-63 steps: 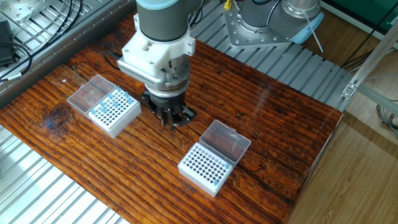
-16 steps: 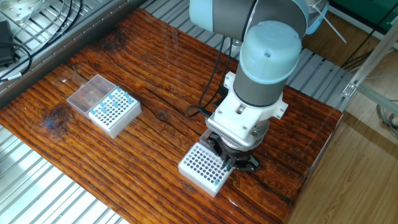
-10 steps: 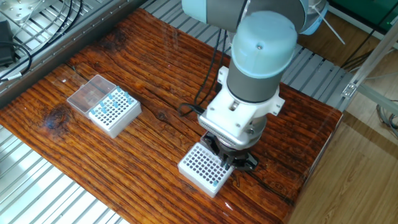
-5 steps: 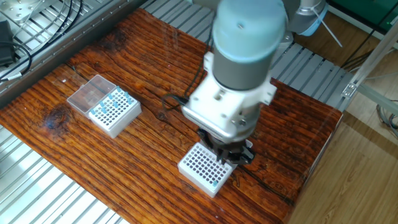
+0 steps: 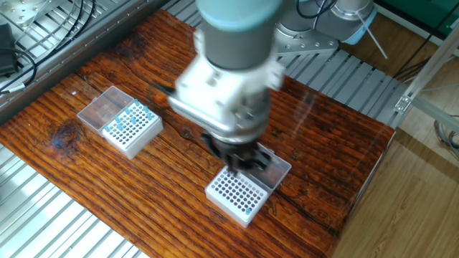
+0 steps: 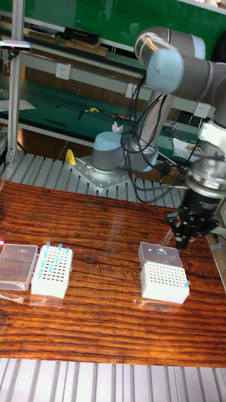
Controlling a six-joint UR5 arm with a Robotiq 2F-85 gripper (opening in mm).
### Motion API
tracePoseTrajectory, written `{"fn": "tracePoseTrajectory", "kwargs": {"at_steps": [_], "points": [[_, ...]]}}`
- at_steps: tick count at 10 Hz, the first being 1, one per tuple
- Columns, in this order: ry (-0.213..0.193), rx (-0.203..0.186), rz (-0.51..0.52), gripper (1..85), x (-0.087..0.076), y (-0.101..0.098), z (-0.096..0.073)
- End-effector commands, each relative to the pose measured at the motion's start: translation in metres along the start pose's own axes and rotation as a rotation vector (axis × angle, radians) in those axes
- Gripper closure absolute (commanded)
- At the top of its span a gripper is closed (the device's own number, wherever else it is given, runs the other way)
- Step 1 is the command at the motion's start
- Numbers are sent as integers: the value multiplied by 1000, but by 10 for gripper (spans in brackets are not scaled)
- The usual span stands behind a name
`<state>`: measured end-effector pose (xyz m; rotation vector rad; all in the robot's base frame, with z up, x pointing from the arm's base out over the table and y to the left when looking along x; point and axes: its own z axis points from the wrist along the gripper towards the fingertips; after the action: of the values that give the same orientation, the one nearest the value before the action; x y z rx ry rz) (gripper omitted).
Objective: Transfer all medium pipette tips from one holder to another
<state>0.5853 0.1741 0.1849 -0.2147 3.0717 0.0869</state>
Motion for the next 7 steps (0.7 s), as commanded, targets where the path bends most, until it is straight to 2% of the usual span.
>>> {"fn": "tracePoseTrajectory", "kwargs": {"at_steps": [1,3,5,6,7], "points": [[-41,12,-71,837,-9,-51,-11],[-58,32,-123,847,-6,-79,1],[-50,45,-144,847,-5,-83,1],[-33,32,-101,847,0,-80,1],[-43,22,-12,847,-2,-78,1]]}}
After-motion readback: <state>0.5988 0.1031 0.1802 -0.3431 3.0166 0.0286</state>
